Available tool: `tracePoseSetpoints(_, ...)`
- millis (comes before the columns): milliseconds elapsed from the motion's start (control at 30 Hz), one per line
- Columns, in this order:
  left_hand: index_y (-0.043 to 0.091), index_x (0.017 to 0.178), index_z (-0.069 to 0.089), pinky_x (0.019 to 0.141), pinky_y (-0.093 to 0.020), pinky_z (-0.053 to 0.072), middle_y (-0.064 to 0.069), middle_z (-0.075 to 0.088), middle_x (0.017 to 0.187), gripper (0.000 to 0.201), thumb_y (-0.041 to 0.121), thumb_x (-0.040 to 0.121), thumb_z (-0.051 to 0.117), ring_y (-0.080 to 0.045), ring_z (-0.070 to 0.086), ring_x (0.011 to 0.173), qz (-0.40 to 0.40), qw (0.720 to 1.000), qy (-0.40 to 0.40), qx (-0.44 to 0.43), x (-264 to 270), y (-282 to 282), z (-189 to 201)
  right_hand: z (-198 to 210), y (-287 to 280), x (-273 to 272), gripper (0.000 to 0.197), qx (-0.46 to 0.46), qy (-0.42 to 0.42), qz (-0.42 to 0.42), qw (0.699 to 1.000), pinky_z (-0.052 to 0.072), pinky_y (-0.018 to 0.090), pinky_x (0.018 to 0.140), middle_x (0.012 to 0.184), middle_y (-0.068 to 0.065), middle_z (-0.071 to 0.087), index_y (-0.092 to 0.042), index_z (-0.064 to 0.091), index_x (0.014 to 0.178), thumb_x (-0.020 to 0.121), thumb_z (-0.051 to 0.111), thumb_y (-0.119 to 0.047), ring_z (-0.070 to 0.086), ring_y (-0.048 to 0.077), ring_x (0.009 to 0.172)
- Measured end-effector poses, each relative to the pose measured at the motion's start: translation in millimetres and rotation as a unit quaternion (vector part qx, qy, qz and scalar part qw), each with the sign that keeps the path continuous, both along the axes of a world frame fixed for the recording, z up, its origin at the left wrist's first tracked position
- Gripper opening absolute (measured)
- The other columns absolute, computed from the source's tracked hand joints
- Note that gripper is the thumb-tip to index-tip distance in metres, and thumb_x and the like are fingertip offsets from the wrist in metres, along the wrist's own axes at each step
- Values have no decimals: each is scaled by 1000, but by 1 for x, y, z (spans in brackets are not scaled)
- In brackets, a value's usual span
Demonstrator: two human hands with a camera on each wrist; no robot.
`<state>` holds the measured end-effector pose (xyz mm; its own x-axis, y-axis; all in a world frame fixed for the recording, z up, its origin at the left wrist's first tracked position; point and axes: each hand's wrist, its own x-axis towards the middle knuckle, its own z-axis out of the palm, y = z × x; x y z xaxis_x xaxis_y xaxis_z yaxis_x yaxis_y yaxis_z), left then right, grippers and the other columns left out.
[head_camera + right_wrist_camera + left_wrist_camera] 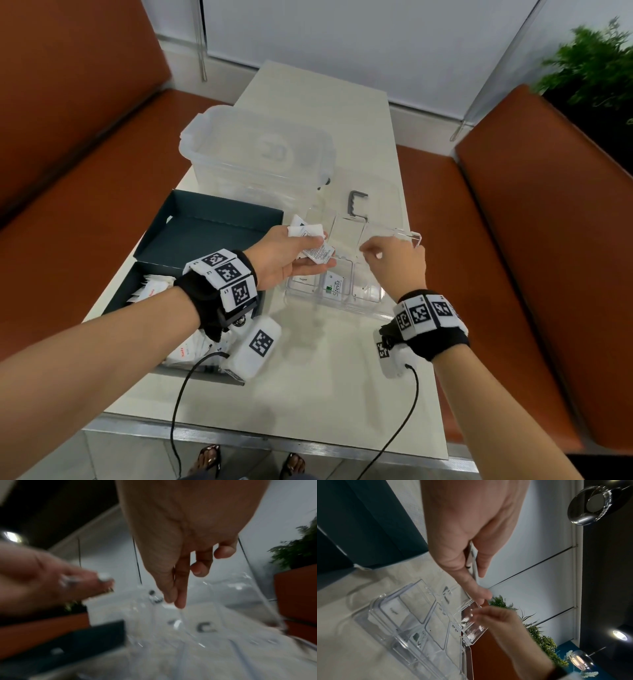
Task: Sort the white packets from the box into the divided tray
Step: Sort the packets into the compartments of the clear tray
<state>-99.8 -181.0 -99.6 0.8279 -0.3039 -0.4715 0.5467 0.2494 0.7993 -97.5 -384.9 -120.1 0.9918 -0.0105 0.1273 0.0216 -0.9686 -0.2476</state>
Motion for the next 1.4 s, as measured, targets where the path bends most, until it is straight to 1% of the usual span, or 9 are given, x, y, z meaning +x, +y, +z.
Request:
tracePoseSetpoints(100,-3,119,60,60,-26,59,-19,71,101,30,6,91,64,-32,73,85,18,1000,-17,0,2,-2,-1,19,27,-17,15,179,-86,91,976,51,31,82,91,-8,71,-23,70,102,90,61,-23,63,9,85)
tracePoseSetpoints(300,3,116,60,70,-35,61,-14,67,97,34,31,99,53,-24,69,74,-29,999,-18,23,3,-8,-1,10,56,-31,50,208,-51,130,968,45,10,73,97,-1,64,-19,55,127,81,74,-23,58,11,83)
tracePoseSetpoints(500,7,121,60,80,-38,59,-14,70,106,42,41,101,45,-28,66,91,-61,998,5,-9,-2,-8,1,7,55,-30,35,243,-48,93,964,40,-1,62,88,6,70,-13,59,120,85,65,-9,62,10,71)
tracePoseSetpoints(600,9,121,60,70,-32,60,-11,72,108,33,32,101,48,-24,72,90,-53,999,-1,-3,-4,-7,0,10,48,-28,32,290,-49,38,955,40,3,58,72,0,66,-16,61,117,86,61,-7,56,0,59)
tracePoseSetpoints(700,5,127,56,67,-27,59,-14,66,118,37,20,94,63,-22,72,83,-24,1000,-12,3,-4,-5,-3,16,41,-28,30,408,-7,-4,913,52,16,62,77,0,68,-25,59,109,85,64,-8,67,13,67)
tracePoseSetpoints(833,1,116,63,65,-22,58,-10,70,90,27,7,89,66,-15,66,68,-34,998,-47,12,-6,-4,-2,25,37,-33,29,519,61,-12,852,59,30,69,96,14,69,-16,65,111,84,69,-5,70,23,81)
tracePoseSetpoints(1000,-4,117,59,58,-21,57,-17,65,97,31,0,87,67,-17,64,65,-28,996,-70,50,-7,-8,3,38,22,-29,20,455,42,-6,890,55,23,65,86,2,70,-24,65,108,89,66,-19,68,9,71)
tracePoseSetpoints(1200,-3,117,62,61,-22,57,-14,67,94,30,9,90,67,-17,64,66,-30,995,-78,50,-8,-12,4,45,2,-13,16,411,8,-17,911,53,17,60,74,2,71,-18,72,89,87,64,-4,64,3,60)
tracePoseSetpoints(1400,1,114,64,65,-23,57,-14,67,98,23,11,93,62,-15,63,64,3,996,-65,62,-7,-3,2,10,6,15,21,281,87,-57,954,56,30,81,83,10,71,-4,71,101,88,55,1,63,16,74)
